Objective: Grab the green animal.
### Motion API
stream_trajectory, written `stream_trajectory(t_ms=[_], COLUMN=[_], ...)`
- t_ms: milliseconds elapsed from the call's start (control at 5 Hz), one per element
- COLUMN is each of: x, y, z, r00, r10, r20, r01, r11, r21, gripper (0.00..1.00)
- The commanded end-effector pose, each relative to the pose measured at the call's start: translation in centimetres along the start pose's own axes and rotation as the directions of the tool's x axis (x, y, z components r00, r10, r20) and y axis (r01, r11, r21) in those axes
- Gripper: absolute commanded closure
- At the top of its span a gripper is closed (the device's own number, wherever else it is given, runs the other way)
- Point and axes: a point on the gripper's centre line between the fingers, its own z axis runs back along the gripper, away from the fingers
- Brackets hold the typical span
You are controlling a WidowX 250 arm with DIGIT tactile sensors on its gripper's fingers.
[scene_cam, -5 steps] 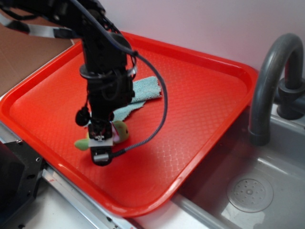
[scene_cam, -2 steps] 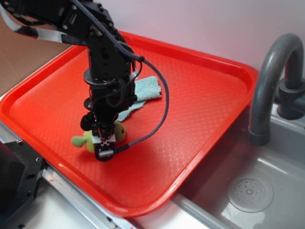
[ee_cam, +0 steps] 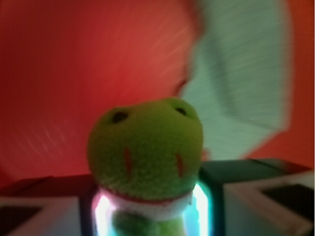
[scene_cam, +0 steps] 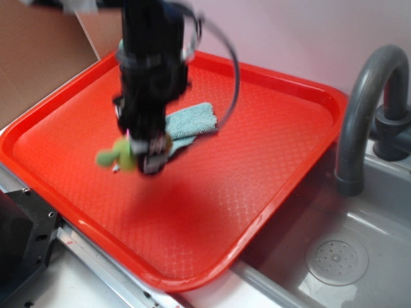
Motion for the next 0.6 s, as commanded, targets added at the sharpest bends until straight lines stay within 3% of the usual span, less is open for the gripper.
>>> stream_trajectory(t_ms=[0, 200, 400], x=[-3.1, -5.0, -4.2], y=[2.5, 2.5, 2.7], z=[10.2, 12.2, 11.8], r00=[0.936, 0.904, 0.919], r10=[0.302, 0.328, 0.217], r20=[0.179, 0.273, 0.330], r01=[-0.287, -0.295, -0.207], r11=[0.952, 0.943, 0.976], r21=[-0.108, -0.153, -0.065], gripper=[1.00, 1.00, 1.00])
